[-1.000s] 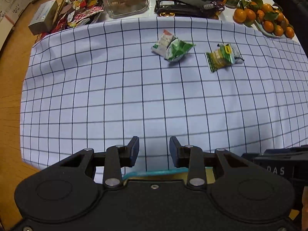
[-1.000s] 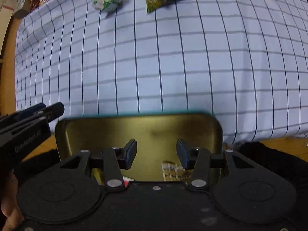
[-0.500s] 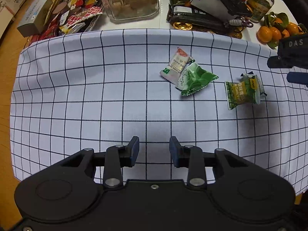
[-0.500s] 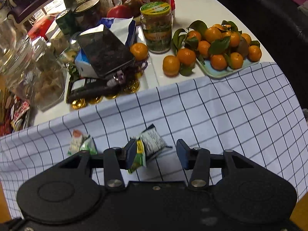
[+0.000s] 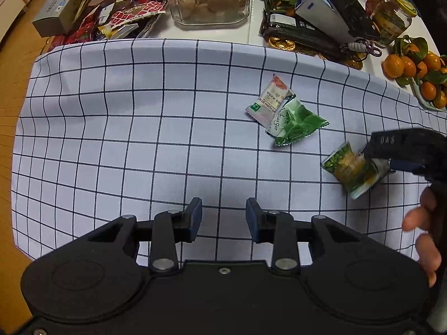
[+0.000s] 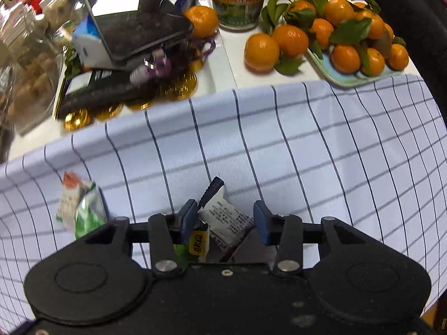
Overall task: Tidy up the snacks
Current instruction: 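Move left tool to the green garlic packet while right tool moves to the white-and-black packet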
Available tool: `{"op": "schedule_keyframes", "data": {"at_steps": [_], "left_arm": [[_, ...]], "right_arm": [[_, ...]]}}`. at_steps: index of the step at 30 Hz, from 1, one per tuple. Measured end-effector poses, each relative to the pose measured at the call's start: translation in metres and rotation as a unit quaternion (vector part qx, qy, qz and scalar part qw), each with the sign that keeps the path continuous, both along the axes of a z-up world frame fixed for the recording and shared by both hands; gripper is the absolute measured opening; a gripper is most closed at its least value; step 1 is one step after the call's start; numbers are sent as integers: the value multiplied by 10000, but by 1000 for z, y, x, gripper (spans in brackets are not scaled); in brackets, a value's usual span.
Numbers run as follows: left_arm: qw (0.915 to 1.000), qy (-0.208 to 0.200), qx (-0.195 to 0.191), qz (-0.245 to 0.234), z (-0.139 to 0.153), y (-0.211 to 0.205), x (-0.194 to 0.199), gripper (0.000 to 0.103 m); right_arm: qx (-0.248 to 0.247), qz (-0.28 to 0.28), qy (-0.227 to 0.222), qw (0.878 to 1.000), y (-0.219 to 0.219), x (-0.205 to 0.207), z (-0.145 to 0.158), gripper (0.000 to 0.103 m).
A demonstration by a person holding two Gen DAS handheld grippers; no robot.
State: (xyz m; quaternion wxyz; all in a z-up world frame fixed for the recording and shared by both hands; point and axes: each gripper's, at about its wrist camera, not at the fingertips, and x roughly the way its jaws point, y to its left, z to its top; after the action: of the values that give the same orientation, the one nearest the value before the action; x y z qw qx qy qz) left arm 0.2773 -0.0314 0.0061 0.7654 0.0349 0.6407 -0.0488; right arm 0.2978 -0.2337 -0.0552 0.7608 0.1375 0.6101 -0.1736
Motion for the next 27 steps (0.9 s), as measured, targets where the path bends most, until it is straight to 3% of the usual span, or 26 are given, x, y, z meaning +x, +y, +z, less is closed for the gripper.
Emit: {"op": "schedule_keyframes", "data": {"at_steps": [6, 12, 21, 27], "left_arm": [[10000, -13, 61, -26, -1, 1, -4, 43], [9999, -9, 82, -93, -3, -2, -8, 43], [9996, -14, 59, -273, -7, -14, -8, 43], [9994, 23, -43, -344, -10, -23, -4, 43]], "right_arm": [[297, 293, 436, 9982, 9, -38, -1, 45], [594, 135, 568, 9965, 6, -65, -2, 45], [800, -172, 648, 9945, -6, -67, -10, 51], [922, -231, 945, 9910, -7, -64, -21, 47]]}}
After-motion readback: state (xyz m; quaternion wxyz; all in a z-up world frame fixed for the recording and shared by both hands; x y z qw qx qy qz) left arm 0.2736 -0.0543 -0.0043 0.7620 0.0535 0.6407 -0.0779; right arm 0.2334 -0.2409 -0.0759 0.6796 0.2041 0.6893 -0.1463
